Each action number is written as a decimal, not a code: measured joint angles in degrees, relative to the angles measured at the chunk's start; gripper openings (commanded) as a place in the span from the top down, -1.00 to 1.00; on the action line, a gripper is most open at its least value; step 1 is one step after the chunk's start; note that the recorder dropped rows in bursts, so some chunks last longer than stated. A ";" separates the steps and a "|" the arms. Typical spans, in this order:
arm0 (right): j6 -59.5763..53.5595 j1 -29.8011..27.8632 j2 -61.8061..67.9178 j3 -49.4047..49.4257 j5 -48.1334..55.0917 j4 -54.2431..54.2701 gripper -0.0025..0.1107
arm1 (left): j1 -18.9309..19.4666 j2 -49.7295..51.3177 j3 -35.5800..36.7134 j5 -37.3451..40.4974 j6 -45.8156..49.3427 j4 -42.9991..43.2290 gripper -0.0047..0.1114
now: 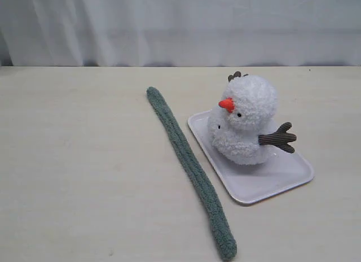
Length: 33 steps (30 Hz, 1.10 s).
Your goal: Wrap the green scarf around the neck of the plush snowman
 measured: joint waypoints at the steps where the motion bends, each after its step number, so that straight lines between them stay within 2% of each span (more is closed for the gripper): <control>1: 0.00 0.00 0.00 0.00 -2.66 0.00 0.89 | 0.00 0.00 0.00 0.00 0.00 0.00 0.92; 10: 0.68 0.00 0.00 0.00 -25.59 0.00 0.89 | 0.00 0.00 0.00 0.00 0.00 0.00 0.92; 14: 12.32 0.00 0.00 0.00 -33.97 0.00 0.89 | 0.00 0.00 0.00 0.00 0.00 0.00 0.92; 17: 17.30 0.00 0.00 0.00 -36.48 -0.98 0.83 | 0.00 0.00 0.00 0.00 0.00 0.00 0.92; 20: 21.14 0.00 0.00 -2.76 -33.07 -2.53 0.47 | 0.00 0.00 0.00 0.00 0.00 0.00 0.92; 24: 25.94 0.00 1.45 -9.47 -25.28 -4.39 -0.37 | 0.00 0.00 0.00 0.00 0.00 0.00 0.92; 26: 27.39 0.00 3.19 -12.91 -21.43 -4.83 -0.65 | 0.00 0.00 0.00 0.00 0.00 0.00 0.92; 28: 28.05 0.00 5.03 -16.12 -17.32 -5.80 -0.73 | 0.00 0.00 0.00 0.00 0.00 0.00 0.92; 33: 25.35 0.00 11.95 -26.22 -2.40 -8.51 -0.73 | 0.00 0.00 0.00 0.00 0.00 0.00 0.92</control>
